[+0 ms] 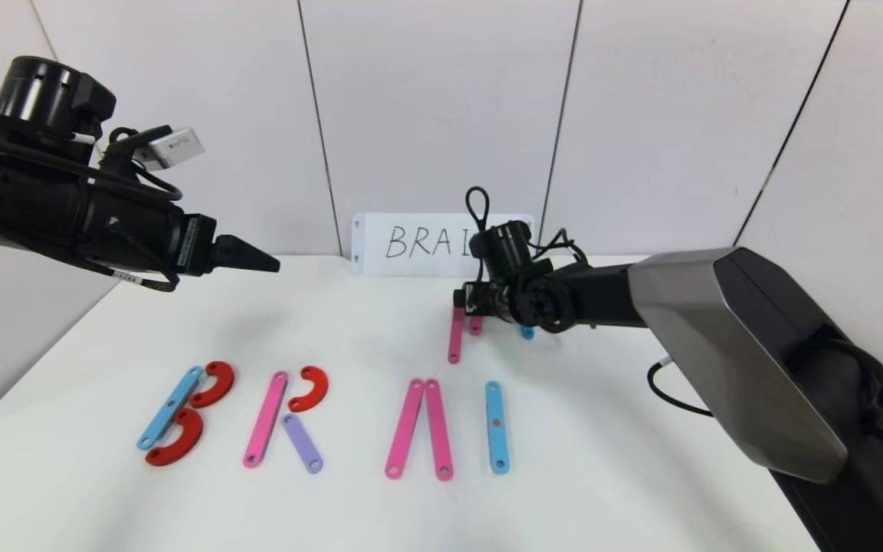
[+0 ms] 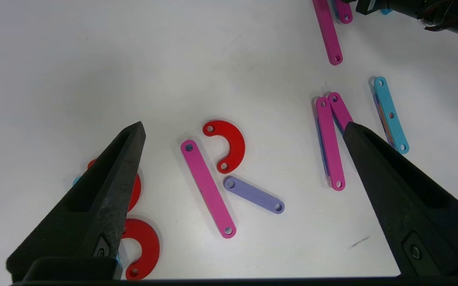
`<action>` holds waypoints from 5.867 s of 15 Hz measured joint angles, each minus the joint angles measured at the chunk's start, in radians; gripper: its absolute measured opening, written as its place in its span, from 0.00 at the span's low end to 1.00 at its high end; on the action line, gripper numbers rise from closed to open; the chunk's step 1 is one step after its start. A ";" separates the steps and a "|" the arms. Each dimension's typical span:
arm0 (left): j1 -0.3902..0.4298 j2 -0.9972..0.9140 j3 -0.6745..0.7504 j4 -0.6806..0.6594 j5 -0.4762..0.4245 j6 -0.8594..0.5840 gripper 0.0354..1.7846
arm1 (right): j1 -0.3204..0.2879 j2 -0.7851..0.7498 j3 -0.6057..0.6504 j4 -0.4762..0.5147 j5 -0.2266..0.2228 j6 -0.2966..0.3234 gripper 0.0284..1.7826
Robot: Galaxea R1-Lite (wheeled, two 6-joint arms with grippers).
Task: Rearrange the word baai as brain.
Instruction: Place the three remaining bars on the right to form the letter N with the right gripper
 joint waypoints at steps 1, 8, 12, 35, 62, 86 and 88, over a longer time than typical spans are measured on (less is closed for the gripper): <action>0.000 0.000 0.000 0.001 0.000 0.000 0.97 | -0.003 0.001 0.000 0.000 0.000 0.000 0.97; -0.007 0.000 0.003 0.001 0.001 0.000 0.97 | -0.009 0.004 0.000 0.001 -0.005 0.007 0.97; -0.008 0.000 0.003 0.001 0.002 0.000 0.97 | -0.014 0.003 0.000 0.008 -0.020 0.008 0.97; -0.015 -0.002 0.005 0.003 0.001 0.000 0.97 | -0.001 0.022 0.000 0.014 -0.039 -0.005 0.16; -0.013 0.001 0.003 -0.001 0.004 -0.002 0.97 | 0.016 -0.537 0.782 -0.049 -0.045 0.145 0.16; -0.016 0.009 0.004 0.003 0.000 0.000 0.97 | 0.087 -0.508 0.912 -0.080 -0.053 0.195 0.16; -0.018 0.009 0.004 0.005 0.000 0.000 0.97 | 0.087 -0.516 0.922 -0.083 -0.053 0.197 0.16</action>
